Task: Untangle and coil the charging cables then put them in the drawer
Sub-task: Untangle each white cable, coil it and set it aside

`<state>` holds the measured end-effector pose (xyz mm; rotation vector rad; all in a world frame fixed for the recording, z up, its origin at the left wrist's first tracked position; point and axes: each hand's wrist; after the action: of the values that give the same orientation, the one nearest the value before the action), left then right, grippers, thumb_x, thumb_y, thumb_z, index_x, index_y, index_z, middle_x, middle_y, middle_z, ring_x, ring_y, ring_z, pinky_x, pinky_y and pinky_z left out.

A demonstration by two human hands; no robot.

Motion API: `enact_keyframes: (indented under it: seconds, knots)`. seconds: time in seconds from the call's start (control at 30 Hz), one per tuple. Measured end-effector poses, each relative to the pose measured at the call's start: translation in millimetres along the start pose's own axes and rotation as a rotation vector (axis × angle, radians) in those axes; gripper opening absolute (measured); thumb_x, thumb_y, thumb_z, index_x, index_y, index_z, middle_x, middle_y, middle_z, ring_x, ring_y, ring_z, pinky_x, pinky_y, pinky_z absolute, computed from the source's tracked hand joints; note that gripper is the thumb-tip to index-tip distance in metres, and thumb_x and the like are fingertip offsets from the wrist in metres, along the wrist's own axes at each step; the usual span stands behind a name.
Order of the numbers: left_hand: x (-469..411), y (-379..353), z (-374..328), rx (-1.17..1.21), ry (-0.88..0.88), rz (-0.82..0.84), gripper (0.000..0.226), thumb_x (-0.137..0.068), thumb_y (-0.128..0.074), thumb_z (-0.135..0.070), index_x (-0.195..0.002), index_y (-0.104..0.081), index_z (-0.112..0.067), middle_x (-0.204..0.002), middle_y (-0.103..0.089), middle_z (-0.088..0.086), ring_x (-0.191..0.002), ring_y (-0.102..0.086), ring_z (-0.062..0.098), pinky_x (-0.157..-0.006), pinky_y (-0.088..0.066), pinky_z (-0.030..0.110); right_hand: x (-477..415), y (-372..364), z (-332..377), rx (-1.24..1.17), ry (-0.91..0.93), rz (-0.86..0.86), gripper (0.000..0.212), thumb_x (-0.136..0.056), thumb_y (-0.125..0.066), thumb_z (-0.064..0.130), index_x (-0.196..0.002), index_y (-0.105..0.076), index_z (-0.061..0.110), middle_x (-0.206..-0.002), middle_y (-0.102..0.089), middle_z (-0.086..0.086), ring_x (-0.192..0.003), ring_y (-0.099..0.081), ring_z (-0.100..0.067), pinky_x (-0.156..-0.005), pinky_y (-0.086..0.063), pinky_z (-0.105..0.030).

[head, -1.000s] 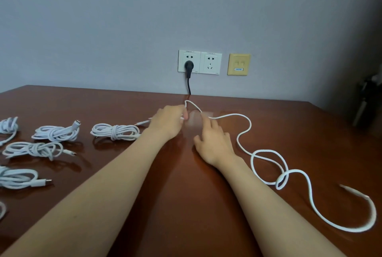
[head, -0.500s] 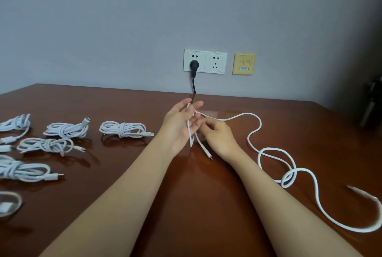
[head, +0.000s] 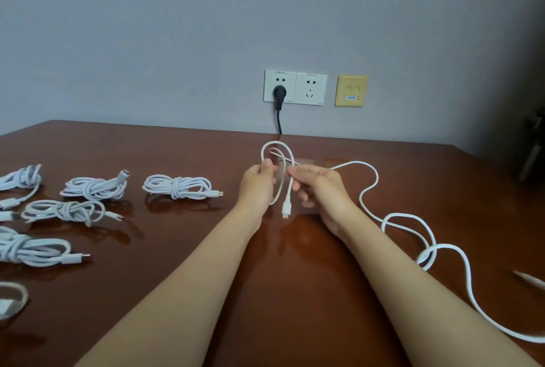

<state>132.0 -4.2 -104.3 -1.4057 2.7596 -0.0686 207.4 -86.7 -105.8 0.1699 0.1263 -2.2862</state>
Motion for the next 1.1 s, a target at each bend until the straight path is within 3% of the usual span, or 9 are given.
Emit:
enact_keyframes:
  seconds: [0.13,0.23,0.37,0.47,0.57,0.67,0.8,0.93,1.1]
  knots:
    - [-0.5,3.5,1.1,-0.343,-0.117,-0.233,0.017,-0.093,-0.051,-0.02,-0.106,-0.043,-0.013,-0.122,-0.043,0.01,-0.115,-0.044,0.027,-0.094,-0.036,0.033,1.5,-2.7,3.2,-0.107,-0.01,-0.017,0.016,-0.089,-0.058,0.008,-0.073,-0.062,0.008,-0.049,-0.054,0.003,-0.036,-0.036,-0.007,-0.036,-0.023,-0.016]
    - [2.2,7.9,-4.0,-0.384,-0.344,-0.358,0.023,-0.084,-0.046,0.004,-0.094,-0.035,-0.012,-0.106,-0.038,0.006,-0.101,-0.043,0.024,-0.075,-0.028,0.021,1.5,-2.9,3.5,-0.09,0.011,-0.042,0.016,-0.087,-0.061,0.009,-0.071,-0.064,0.008,-0.052,-0.057,0.001,-0.036,-0.037,-0.007,-0.036,-0.025,-0.016]
    - [5.4,0.6,-11.3,-0.408,-0.403,-0.216,0.008,-0.092,-0.043,-0.009,-0.098,-0.044,-0.014,-0.103,-0.038,0.001,-0.098,-0.044,0.02,-0.073,-0.028,0.02,3.7,-3.0,4.9,-0.054,0.036,-0.028,0.016,-0.084,-0.065,0.011,-0.069,-0.065,0.007,-0.055,-0.061,0.001,-0.038,-0.04,-0.007,-0.037,-0.029,-0.016]
    - [3.7,-8.9,-9.2,-0.4,-0.336,0.012,0.026,-0.097,-0.037,-0.031,-0.102,-0.054,-0.012,-0.108,-0.05,0.009,-0.102,-0.053,0.025,-0.086,-0.039,0.028,3.0,-3.1,3.8,0.139,0.108,-0.004,0.019,-0.086,-0.057,0.001,-0.07,-0.067,0.002,-0.043,-0.054,0.005,-0.036,-0.04,-0.005,-0.04,-0.031,-0.014]
    - [7.8,-10.7,-8.2,-0.469,-0.404,0.073,0.031,-0.099,-0.037,-0.033,-0.09,-0.057,-0.012,-0.097,-0.057,0.012,-0.092,-0.057,0.025,-0.066,-0.037,0.023,0.6,-6.2,0.6,0.279,0.174,-0.001,0.027,-0.083,-0.049,-0.01,-0.064,-0.066,0.0,-0.037,-0.047,0.004,-0.037,-0.041,-0.005,-0.044,-0.035,-0.014]
    - [5.8,-6.6,-9.5,-0.32,-0.347,0.085,0.033,-0.101,-0.035,-0.023,-0.077,-0.059,-0.018,-0.089,-0.06,0.004,-0.086,-0.054,0.018,-0.064,-0.04,0.02,3.5,-6.7,3.6,0.321,0.23,0.038,0.025,-0.081,-0.051,-0.01,-0.062,-0.066,0.0,-0.049,-0.057,0.008,-0.048,-0.046,-0.006,-0.057,-0.037,-0.017]
    - [1.0,-3.7,-12.1,0.006,-0.221,0.115,0.043,-0.102,-0.032,-0.023,-0.07,-0.06,-0.017,-0.081,-0.063,0.009,-0.088,-0.06,0.026,-0.092,-0.047,0.04,9.3,-9.1,7.6,0.587,0.401,-0.111,0.03,-0.079,-0.058,0.003,-0.065,-0.058,0.029,-0.083,-0.063,0.001,-0.062,-0.05,-0.005,-0.063,-0.037,-0.018]
    - [3.1,6.2,-21.4,0.302,-0.106,0.077,0.042,-0.103,-0.026,-0.025,-0.074,-0.052,-0.008,-0.081,-0.063,0.009,-0.075,-0.062,0.019,-0.071,-0.053,0.022,8.2,-5.1,3.1,0.76,0.277,0.042,0.015,-0.086,-0.05,0.013,-0.082,-0.04,0.024,-0.079,-0.061,0.0,-0.076,-0.05,-0.022,-0.079,-0.04,-0.035]
    - [0.0,23.2,-30.0,0.631,-0.025,0.058,0.041,-0.103,-0.025,-0.033,-0.078,-0.049,-0.011,-0.062,-0.069,0.001,-0.057,-0.067,0.014,-0.062,-0.056,0.03,10.5,2.9,5.3,1.155,0.214,0.169,0.028,-0.1,-0.035,0.03,-0.074,-0.044,0.025,-0.068,-0.048,0.01,-0.081,-0.042,-0.014,-0.088,-0.023,-0.034]
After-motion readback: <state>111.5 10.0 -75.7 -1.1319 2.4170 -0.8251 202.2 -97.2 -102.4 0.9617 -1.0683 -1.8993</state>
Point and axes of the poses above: each hand's wrist, its own x-axis away from the middle knuckle, its own y-axis out of the back of the hand, z = x × y
